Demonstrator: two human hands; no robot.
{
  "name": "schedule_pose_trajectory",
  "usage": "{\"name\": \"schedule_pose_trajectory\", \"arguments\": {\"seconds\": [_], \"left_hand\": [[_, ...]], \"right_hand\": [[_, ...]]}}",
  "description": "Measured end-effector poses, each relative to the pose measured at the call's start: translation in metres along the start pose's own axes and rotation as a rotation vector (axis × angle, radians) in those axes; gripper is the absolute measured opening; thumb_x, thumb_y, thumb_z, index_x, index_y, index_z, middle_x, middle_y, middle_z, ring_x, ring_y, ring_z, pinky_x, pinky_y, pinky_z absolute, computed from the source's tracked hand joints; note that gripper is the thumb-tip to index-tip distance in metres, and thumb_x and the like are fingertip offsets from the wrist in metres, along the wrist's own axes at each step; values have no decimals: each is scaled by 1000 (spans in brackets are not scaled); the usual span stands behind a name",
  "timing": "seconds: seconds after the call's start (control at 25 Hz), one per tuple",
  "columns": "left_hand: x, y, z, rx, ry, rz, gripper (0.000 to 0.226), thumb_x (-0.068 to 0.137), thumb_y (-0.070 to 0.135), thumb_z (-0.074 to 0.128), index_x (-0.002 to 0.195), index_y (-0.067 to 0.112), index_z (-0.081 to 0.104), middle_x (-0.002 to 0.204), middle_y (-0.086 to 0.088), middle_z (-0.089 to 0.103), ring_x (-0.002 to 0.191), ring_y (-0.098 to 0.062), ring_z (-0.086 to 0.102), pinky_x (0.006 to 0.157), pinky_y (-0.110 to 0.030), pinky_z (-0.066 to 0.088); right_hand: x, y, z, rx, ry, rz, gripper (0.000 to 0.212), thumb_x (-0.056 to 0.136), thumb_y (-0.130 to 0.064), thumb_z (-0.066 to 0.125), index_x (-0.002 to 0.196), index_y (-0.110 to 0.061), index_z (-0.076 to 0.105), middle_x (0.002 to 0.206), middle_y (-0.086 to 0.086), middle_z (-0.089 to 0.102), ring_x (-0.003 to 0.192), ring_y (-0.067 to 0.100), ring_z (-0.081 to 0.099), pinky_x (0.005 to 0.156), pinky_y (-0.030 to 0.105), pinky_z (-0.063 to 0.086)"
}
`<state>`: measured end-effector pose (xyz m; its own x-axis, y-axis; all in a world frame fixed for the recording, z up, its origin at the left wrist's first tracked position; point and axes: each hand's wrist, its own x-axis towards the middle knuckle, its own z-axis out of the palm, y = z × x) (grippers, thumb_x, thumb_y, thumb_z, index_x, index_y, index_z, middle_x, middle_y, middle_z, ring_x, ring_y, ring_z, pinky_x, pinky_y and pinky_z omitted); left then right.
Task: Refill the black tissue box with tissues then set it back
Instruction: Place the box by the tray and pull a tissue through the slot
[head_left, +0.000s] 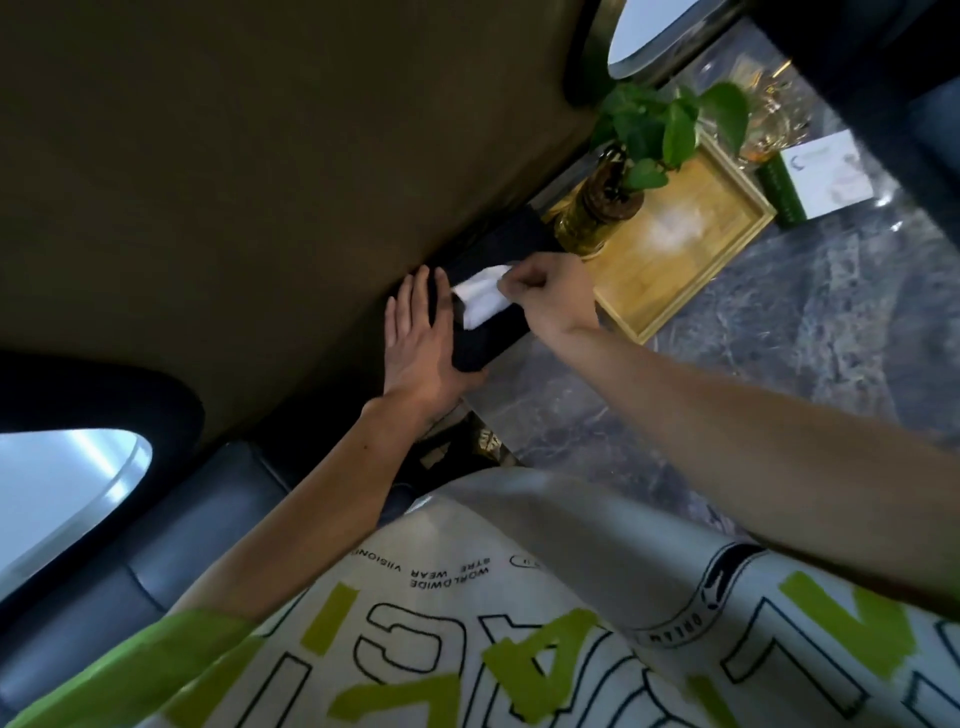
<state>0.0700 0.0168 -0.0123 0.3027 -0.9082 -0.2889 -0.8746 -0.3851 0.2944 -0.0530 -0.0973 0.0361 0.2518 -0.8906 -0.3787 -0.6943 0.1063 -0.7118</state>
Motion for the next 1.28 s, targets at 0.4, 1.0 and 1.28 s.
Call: {"name": "schedule_pose_trajectory", "arguments": {"seconds": [0.4,1.0,1.28], "left_hand": [[0,15,-21,-685,107,-27,63,80,43,72,135,23,50,143,3,47,135,-15,41,114,-42,34],[0,77,-50,-983,-45,89,34,78,35,78,110,27,66,105,11,69,93,4,65,80,-19,56],[1,112,-36,-932,-6,108,39,79,34,77,115,23,65,113,2,65,97,-5,65,82,-28,57]], "right_hand": [[-16,7,-33,647,-64,295,7,88,-12,69,86,-17,65,92,4,65,85,18,64,72,28,53],[-28,24,-55,1117,-257,499,36,100,-4,34,132,8,47,102,23,62,105,35,62,88,34,53],[-49,45,-87,1233,-271,506,48,95,-49,49,117,-7,59,98,13,75,89,25,73,73,33,60]]}}
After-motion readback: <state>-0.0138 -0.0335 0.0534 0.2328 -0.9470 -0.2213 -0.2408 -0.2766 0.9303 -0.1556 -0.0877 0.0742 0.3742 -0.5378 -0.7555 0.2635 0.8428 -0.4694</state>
